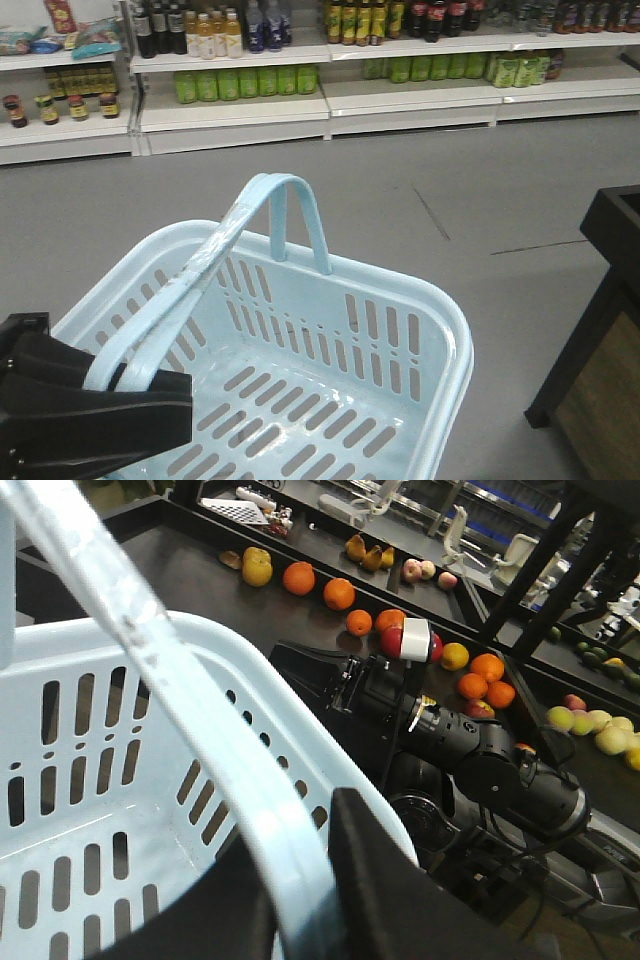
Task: Pick three apples into basket with both arms
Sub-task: 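Turn the base toward another fruit table carrying the basket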
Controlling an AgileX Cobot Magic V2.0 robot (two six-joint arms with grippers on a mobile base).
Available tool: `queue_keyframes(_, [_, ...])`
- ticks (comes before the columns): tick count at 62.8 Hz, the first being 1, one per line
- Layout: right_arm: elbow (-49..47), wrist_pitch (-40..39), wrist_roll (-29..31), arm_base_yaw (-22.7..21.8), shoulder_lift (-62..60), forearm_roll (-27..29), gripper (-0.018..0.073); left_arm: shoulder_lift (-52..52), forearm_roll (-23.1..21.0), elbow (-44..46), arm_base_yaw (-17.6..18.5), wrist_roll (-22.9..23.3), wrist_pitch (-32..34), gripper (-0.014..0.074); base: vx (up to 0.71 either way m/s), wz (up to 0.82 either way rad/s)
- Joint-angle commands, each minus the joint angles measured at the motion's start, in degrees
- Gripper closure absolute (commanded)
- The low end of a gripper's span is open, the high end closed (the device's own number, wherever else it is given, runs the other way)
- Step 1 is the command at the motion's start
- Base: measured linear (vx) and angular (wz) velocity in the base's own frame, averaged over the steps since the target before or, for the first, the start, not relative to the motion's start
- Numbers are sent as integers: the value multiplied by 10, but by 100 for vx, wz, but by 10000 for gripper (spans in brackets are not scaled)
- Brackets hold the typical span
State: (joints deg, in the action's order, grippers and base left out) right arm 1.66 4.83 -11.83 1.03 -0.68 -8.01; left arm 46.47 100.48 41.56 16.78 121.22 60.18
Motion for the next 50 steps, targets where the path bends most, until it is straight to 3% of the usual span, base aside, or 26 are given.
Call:
queue_keyframes(1, [7,-41,0,-4,-7,-7,568,-4,28,17,2,16,-10,603,22,-49])
queue_keyframes(50, [7,-40,0,-4,-7,-7,568,-4,28,17,2,16,-10,603,17,-54])
